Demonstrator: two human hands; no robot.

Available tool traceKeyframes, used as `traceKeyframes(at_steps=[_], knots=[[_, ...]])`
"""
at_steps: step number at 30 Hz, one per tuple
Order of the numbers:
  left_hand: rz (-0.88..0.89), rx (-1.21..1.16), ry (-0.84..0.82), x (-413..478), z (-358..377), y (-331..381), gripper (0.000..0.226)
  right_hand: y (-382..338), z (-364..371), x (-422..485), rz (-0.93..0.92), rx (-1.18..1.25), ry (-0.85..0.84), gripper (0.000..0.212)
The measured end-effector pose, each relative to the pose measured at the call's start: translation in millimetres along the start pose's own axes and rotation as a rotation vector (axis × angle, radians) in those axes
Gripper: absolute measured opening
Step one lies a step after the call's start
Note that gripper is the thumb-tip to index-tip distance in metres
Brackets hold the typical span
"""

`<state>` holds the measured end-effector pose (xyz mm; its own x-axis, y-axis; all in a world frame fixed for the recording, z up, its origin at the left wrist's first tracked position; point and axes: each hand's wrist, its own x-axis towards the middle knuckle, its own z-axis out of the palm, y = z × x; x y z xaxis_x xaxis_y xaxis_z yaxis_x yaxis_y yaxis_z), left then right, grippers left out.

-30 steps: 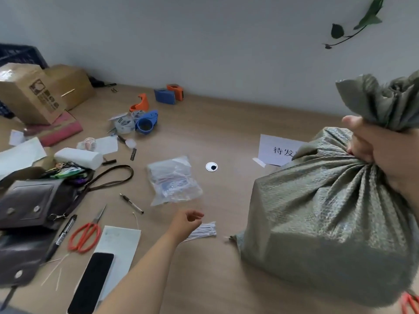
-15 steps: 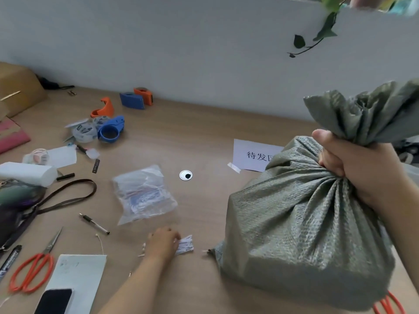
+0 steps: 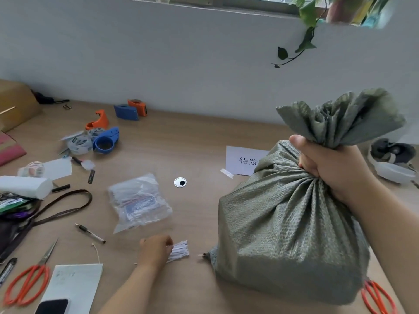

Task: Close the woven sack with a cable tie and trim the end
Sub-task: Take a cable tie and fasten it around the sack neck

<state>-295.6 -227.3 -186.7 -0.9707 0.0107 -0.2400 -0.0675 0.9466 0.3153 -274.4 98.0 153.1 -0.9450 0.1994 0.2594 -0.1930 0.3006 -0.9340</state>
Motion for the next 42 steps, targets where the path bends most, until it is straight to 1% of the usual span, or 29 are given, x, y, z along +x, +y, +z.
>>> traceKeyframes(at_steps=[7,9,11,13,16,18,21,24,26,29,31,34,35,38,42], knots=[[-0.021,-0.129,0.057,-8,-11,-8,0.025,-4,-2,-5,0.017,0.035,-0.021,0.049],[-0.005,-0.225,0.081,-10,-14,-10,0.03,-5,-2,-6,0.01,0.03,-0.024,0.045],[-0.001,-0.328,0.102,-14,-19,-9,0.027,-5,-3,-8,-0.002,0.017,-0.035,0.045],[-0.004,-0.407,0.133,-17,-26,-7,0.016,-5,-5,-10,-0.006,0.016,-0.035,0.049],[-0.013,-0.571,0.188,-23,-42,1,0.015,-5,-7,-13,-0.01,0.005,-0.027,0.052],[-0.007,-0.666,0.215,-34,-60,11,0.019,-7,-6,-17,-0.014,-0.007,-0.027,0.053],[-0.006,-0.796,0.277,-46,-88,31,0.022,-10,-6,-22,-0.025,-0.013,-0.013,0.05],[0.021,-0.942,0.314,-58,-118,59,0.015,-12,-8,-25,-0.038,-0.013,-0.023,0.043],[0.066,-1.014,0.31,-68,-138,82,0.01,-10,-9,-26,-0.046,-0.021,-0.025,0.043],[0.166,-1.062,0.304,-80,-169,121,0.008,-9,-9,-27,-0.063,-0.018,-0.039,0.042],[0.233,-1.087,0.297,-88,-188,150,0.009,-13,-11,-29,-0.106,0.001,-0.081,0.044],[0.328,-1.065,0.274,-97,-211,191,0.009,-21,-14,-32,-0.149,0.007,-0.121,0.048],[0.352,-1.049,0.262,-99,-216,202,0.009,-20,-14,-32,-0.157,0.002,-0.119,0.045],[0.387,-1.02,0.249,-100,-226,233,0.011,-17,-15,-29,-0.142,-0.009,-0.094,0.018],[0.451,-1.004,0.277,-98,-234,264,0.009,-14,-17,-26,-0.124,-0.032,-0.088,0.028]])
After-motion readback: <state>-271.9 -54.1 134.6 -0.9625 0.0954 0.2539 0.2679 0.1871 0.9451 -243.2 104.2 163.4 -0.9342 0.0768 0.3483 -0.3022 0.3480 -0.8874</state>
